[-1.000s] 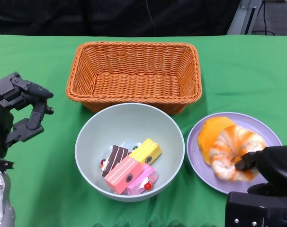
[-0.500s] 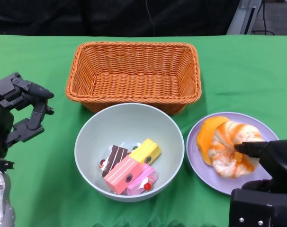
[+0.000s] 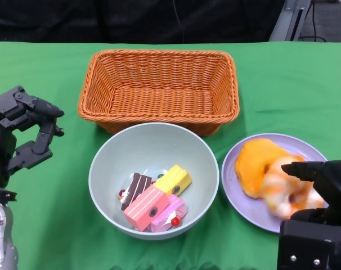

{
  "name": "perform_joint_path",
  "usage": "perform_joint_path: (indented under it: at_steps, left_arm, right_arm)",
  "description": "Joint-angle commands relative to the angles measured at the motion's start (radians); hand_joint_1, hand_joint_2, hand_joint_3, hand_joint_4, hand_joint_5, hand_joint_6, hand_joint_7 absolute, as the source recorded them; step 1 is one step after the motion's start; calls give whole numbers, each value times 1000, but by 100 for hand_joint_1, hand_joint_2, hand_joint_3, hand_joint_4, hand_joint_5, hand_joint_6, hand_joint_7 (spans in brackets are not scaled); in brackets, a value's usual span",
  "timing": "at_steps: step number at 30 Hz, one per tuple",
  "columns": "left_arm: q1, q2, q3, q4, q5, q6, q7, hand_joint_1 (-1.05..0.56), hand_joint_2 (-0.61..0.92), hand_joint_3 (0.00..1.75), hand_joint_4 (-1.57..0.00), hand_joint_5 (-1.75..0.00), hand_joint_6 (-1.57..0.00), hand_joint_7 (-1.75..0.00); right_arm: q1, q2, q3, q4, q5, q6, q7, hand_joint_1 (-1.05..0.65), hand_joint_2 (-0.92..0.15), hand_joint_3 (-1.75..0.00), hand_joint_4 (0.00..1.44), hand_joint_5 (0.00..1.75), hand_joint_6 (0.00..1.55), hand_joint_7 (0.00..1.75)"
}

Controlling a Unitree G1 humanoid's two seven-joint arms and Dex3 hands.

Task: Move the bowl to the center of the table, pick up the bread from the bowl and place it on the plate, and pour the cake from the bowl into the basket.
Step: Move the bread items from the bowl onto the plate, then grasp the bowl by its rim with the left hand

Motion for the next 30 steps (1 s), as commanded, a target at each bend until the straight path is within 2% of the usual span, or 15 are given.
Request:
perform_joint_path:
  at_steps: [1, 9, 12, 14, 16, 19, 23, 30]
  left_arm:
    - [-8, 20, 6, 8, -1, -8, 2, -4, 65, 91, -84, -143, -87, -110]
    - [-10, 25, 6, 16, -1, -21, -4, -5, 66, 90, -83, -144, -86, -110]
    - [-8, 26, 6, 15, -1, -25, -5, -6, 65, 89, -83, -144, -86, -111]
    - [-7, 26, 6, 14, -4, -24, -7, -6, 65, 89, -83, -143, -86, -110]
    - [-5, 24, 4, 9, -9, -16, -9, -6, 65, 88, -83, -143, -86, -110]
    - [-3, 23, 1, 6, -17, -16, -21, -5, 65, 88, -83, -142, -86, -109]
    - [-1, 24, -2, 6, -9, -22, -24, -5, 65, 87, -83, -142, -87, -108]
    - [18, 18, -15, -17, -6, -20, -24, -3, 64, 91, -82, -145, -86, -111]
  right_arm:
    - [12, -10, -25, -23, 11, -1, 16, -72, -92, -14, 57, 4, 57, 2]
    - [10, -18, -42, -27, -3, -9, 28, -74, -92, -16, 63, 4, 57, 1]
    - [26, 39, -80, -7, 79, -60, -107, -66, -92, -8, 71, 5, 63, 2]
    - [34, 71, -116, 29, 188, -153, -218, -57, -92, -4, 77, 5, 67, 2]
    - [26, 102, -158, 97, 341, -309, -328, -49, -92, -2, 81, 6, 69, 3]
    - [3, 155, -196, 187, 530, -486, -419, -37, -92, -2, 89, 8, 75, 4]
    - [-28, 199, -207, 279, 681, -639, -453, -28, -92, -2, 94, 9, 80, 5]
    - [-101, 226, -196, 476, 853, -848, -417, -35, -92, -3, 92, 7, 79, 3]
